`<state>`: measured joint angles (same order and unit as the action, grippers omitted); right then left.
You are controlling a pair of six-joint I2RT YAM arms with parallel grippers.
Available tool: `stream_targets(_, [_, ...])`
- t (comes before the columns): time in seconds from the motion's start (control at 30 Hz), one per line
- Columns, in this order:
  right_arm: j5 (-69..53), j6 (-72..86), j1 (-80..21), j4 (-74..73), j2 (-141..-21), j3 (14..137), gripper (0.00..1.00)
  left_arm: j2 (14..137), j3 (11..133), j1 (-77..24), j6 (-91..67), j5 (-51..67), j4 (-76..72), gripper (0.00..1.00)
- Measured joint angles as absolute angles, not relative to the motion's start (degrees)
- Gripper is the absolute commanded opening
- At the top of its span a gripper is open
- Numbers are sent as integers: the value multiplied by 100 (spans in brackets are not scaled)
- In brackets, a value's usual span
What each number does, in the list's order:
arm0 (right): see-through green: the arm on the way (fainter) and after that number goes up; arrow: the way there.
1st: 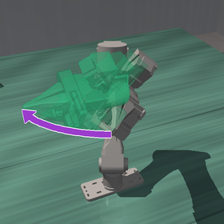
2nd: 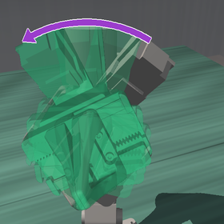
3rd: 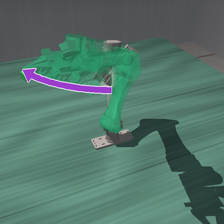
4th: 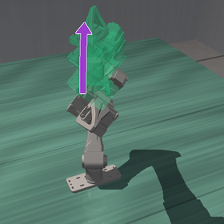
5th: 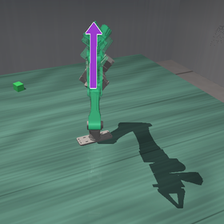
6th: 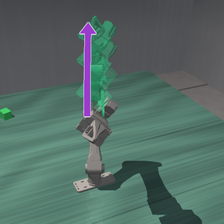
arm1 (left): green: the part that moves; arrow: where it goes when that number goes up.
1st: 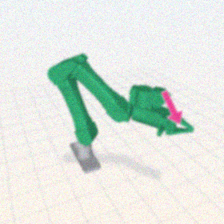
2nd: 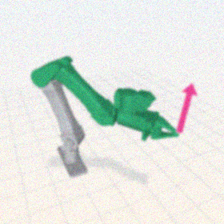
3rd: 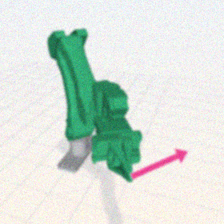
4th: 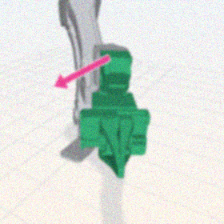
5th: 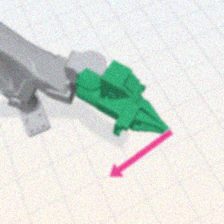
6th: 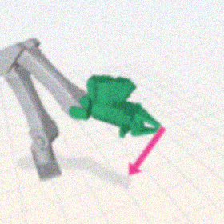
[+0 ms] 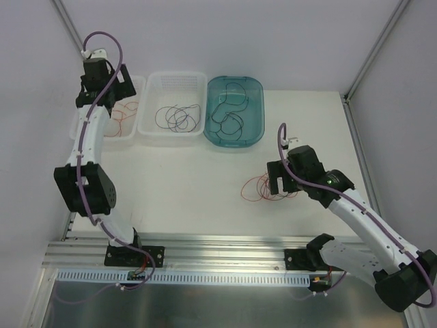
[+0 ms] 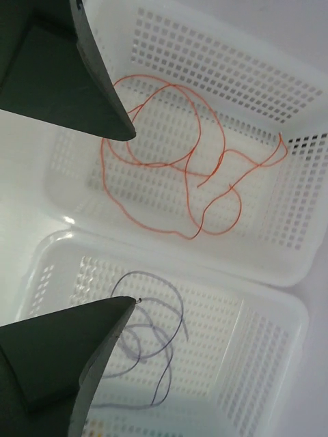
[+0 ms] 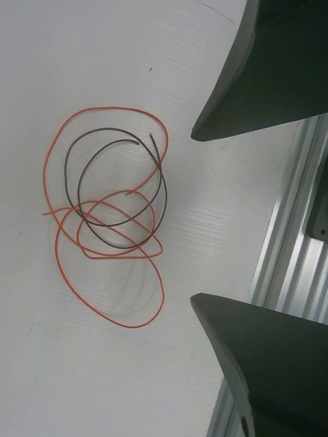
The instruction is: Untangle the cables
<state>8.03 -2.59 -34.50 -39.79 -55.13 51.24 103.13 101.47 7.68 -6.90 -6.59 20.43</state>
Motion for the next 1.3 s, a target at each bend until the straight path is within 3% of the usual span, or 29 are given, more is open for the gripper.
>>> stream_targets(0.27, [722,263,-2779,-3642,-5981,4703,99,7714,7922,-416,-1367,62,1778,99])
stream_targets(0.57, [285,440,-2797,-2576,-7402,4331,98,6587,5352,-1894,-1966,467,1837,99])
stream_targets(0.7, [248,497,-3277,-2123,-8346,4442,97,5789,4362,-2198,-2244,650,1946,99])
stream_targets(1.07, [148,814,-5159,-1929,-9721,5911,96,4486,3430,-2327,-2834,1013,1953,99])
stream_targets(1.3, [150,821,-5369,-1914,-9719,6237,90,4646,3398,-2521,-3120,996,1916,99])
